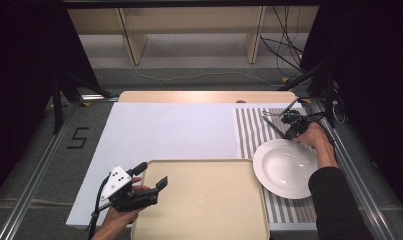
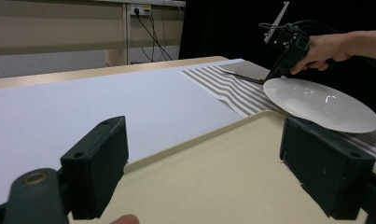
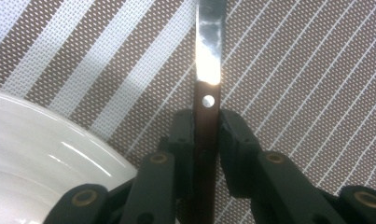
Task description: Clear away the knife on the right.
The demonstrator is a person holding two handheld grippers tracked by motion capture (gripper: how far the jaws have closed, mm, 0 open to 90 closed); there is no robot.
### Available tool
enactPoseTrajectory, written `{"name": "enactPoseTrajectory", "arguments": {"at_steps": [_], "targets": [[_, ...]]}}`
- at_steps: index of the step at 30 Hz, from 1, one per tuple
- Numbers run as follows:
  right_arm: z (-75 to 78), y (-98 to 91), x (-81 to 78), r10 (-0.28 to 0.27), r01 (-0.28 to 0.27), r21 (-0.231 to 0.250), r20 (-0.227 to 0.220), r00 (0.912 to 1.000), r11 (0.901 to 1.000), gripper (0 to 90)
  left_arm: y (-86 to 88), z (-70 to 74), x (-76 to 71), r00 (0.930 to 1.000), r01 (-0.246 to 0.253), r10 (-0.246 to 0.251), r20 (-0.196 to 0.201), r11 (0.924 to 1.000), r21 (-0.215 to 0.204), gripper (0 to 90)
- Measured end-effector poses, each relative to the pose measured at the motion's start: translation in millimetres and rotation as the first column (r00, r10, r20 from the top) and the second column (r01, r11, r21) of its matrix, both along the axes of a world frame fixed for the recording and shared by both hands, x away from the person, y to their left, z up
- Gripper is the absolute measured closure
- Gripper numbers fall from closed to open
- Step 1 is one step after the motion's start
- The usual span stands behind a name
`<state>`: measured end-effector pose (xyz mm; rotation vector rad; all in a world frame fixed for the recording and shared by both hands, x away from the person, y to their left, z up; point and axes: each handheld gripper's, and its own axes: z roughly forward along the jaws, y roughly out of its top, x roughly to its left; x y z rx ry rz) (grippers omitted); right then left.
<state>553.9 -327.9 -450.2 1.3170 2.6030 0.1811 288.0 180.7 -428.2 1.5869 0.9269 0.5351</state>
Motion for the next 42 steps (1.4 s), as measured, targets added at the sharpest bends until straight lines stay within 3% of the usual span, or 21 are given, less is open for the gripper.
{"name": "enactPoseTrajectory", "arguments": {"at_steps": [8,13,22,29,34,38,42], "targets": [[0.5,4.9,-2.4,0.054,-0.053,-0.047,0.007,0.9985,0.9975,77.3,-0.1,0.0,0.1,1.0000,0.000,0.000,0.000,1.0000,0.000,15.1],[0.6,6.0,-4.3,0.107,-0.102,-0.087,0.050,0.9930,0.9910,77.5,0.0,-0.3,0.4,1.0000,-0.002,0.002,-0.002,1.0000,-0.001,15.1],[4.3,5.9,-6.1,0.129,-0.117,-0.121,0.095,0.9871,0.9857,77.6,0.0,-0.5,0.6,1.0000,-0.004,0.004,-0.003,1.0000,-0.005,15.1],[12.8,4.1,-6.5,0.150,-0.133,-0.120,0.141,0.9787,0.9838,77.6,0.1,-0.8,0.8,1.0000,-0.005,0.005,-0.006,1.0000,-0.004,15.1],[18.2,1.8,-7.6,0.144,-0.128,-0.101,0.163,0.9761,0.9866,77.6,0.0,-0.7,0.8,1.0000,-0.005,0.005,-0.004,1.0000,-0.004,15.1],[25.6,3.3,-9.6,0.104,-0.100,-0.030,0.210,0.9722,0.9946,77.6,0.1,-0.7,0.8,1.0000,-0.005,0.005,-0.005,1.0000,-0.002,15.1],[36.5,9.0,-16.0,0.077,-0.089,0.035,0.262,0.9620,0.9954,77.5,0.2,-0.6,0.7,1.0000,-0.006,0.006,-0.004,1.0000,-0.002,15.1]]}}
